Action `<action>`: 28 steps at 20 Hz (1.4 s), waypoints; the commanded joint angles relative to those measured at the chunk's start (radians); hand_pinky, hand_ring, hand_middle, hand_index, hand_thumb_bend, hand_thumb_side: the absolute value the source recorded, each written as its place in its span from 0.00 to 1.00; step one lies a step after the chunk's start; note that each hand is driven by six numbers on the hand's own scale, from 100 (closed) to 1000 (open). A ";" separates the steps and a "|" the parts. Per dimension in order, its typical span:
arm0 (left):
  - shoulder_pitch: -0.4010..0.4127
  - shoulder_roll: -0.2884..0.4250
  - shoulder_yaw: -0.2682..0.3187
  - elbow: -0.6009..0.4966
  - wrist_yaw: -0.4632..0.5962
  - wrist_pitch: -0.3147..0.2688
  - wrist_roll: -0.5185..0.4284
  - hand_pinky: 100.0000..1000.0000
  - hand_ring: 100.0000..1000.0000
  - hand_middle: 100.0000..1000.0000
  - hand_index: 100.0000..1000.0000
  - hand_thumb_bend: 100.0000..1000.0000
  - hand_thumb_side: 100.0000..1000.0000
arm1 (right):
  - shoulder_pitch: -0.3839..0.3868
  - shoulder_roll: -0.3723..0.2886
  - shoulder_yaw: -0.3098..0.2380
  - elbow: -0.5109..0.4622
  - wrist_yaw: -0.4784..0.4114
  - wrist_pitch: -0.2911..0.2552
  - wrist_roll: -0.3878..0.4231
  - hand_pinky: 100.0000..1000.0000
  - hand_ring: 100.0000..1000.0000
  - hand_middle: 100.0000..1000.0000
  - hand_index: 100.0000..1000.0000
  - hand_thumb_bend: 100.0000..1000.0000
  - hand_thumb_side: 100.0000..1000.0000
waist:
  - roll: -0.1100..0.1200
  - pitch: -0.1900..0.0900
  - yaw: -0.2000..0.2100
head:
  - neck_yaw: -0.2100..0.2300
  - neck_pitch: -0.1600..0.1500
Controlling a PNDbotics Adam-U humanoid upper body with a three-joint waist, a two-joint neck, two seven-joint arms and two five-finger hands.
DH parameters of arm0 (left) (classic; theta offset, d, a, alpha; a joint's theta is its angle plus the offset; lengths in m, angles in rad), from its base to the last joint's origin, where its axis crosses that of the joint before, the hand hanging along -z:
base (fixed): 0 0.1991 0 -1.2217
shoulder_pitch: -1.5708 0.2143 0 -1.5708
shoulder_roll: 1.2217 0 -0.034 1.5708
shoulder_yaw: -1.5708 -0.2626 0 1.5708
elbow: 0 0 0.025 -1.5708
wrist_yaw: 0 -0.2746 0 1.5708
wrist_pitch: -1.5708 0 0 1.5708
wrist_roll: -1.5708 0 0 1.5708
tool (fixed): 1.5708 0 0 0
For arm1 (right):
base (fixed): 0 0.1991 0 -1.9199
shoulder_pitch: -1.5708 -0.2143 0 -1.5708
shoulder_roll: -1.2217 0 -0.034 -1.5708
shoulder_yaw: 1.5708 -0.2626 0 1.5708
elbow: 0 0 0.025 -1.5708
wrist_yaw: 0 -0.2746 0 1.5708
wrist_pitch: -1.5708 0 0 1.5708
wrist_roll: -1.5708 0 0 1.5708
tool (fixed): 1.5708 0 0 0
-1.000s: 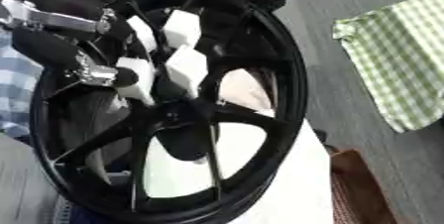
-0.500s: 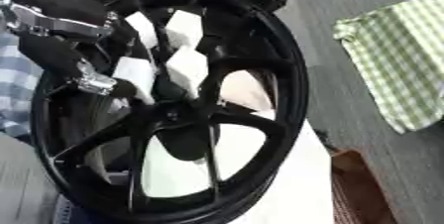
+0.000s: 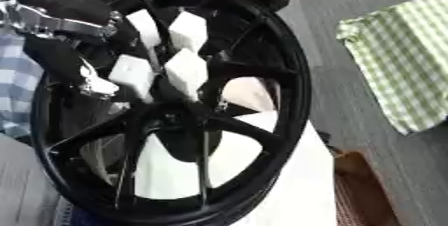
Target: Pull the pin out of the wheel hub.
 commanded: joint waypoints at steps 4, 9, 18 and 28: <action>-0.021 0.010 0.030 -0.009 0.008 0.013 -0.016 0.54 0.50 0.47 0.69 0.22 0.57 | -0.003 -0.022 -0.004 -0.018 -0.006 0.000 0.003 0.65 0.56 0.53 0.78 0.62 0.12 | -0.011 -0.016 -0.001 | 0.002 -0.005; -0.019 0.011 0.041 -0.016 0.017 0.043 -0.016 0.50 0.47 0.44 0.65 0.11 0.28 | -0.002 -0.021 -0.004 -0.018 -0.007 0.001 0.003 0.65 0.56 0.53 0.78 0.62 0.12 | -0.011 -0.017 0.000 | 0.003 -0.005; -0.026 0.010 0.083 -0.052 0.037 0.113 -0.016 0.39 0.37 0.33 0.54 0.13 0.19 | -0.002 -0.021 -0.005 -0.019 -0.011 0.002 0.000 0.65 0.56 0.53 0.78 0.62 0.12 | -0.011 -0.020 0.001 | 0.002 -0.006; -0.003 0.014 0.166 -0.092 0.066 0.190 0.077 0.25 0.20 0.12 0.35 0.00 0.19 | 0.000 -0.021 -0.008 -0.019 -0.014 0.003 -0.005 0.65 0.56 0.53 0.78 0.62 0.12 | -0.013 -0.020 0.005 | 0.000 -0.007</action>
